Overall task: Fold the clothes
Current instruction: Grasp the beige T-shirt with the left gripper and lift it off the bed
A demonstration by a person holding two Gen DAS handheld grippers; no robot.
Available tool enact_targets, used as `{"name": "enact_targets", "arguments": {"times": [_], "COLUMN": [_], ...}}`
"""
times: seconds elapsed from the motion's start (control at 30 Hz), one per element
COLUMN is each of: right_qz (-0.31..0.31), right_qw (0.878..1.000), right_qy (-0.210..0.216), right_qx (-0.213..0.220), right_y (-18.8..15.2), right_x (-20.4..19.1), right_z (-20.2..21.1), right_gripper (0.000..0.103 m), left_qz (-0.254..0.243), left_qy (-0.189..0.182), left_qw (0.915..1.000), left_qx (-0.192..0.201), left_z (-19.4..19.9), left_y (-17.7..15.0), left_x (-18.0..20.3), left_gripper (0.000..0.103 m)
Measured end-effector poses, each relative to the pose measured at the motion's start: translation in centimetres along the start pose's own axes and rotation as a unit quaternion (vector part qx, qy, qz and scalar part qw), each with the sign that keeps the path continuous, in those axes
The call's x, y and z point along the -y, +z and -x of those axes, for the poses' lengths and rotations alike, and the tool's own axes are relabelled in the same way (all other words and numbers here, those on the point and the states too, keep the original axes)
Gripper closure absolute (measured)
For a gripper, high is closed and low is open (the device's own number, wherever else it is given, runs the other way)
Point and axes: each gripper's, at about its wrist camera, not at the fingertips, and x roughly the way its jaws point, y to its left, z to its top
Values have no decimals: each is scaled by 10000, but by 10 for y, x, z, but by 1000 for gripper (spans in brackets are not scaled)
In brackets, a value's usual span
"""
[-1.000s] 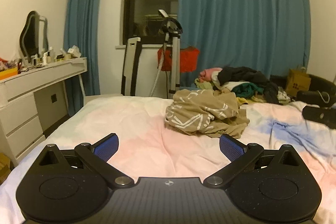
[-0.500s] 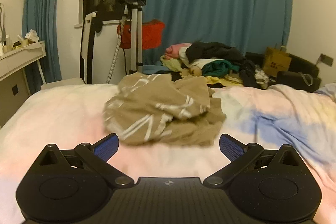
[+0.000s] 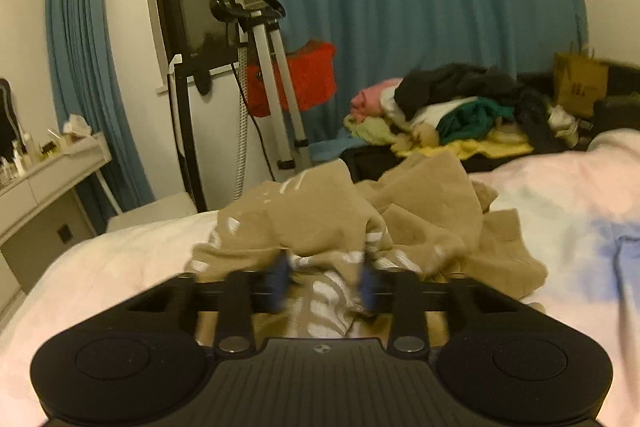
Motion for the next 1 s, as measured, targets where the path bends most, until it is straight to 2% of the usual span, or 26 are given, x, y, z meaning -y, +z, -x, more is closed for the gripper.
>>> {"name": "enact_targets", "arguments": {"times": [0.17, 0.4, 0.47, 0.6, 0.7, 0.83, 0.93, 1.0], "right_qz": [109, 292, 436, 756, 965, 1470, 2068, 2609], "right_qw": [9997, 9988, 9981, 9964, 9949, 9830, 9622, 9377], "right_qy": [-64, -31, 14, 101, 282, 806, 1118, 1458], "right_qx": [186, 401, 426, 361, 59, -750, -1377, -1773], "right_y": [0, 1, 2, 0, -9, -19, -21, -24], "right_x": [-4, -18, -28, -50, -69, -108, -150, -181], "right_z": [5, 28, 41, 65, 70, 44, 11, -8], "right_gripper": [0, 0, 0, 0, 1, 12, 28, 28], "left_qz": [587, 1284, 1468, 1899, 2230, 2324, 2552, 2588], "left_qy": [-321, -727, -749, -831, -895, -935, -1084, -1086], "left_qw": [9968, 9849, 9818, 9758, 9698, 9679, 9608, 9598], "left_qx": [429, 909, 945, 696, 410, 227, 44, -6], "left_z": [76, 191, 209, 214, 200, 192, 183, 177], "left_y": [-3, -22, -28, -44, -59, -69, -73, -76], "left_x": [-53, -131, -154, -198, -221, -239, -255, -265], "left_gripper": [95, 97, 97, 97, 97, 97, 96, 96]}}
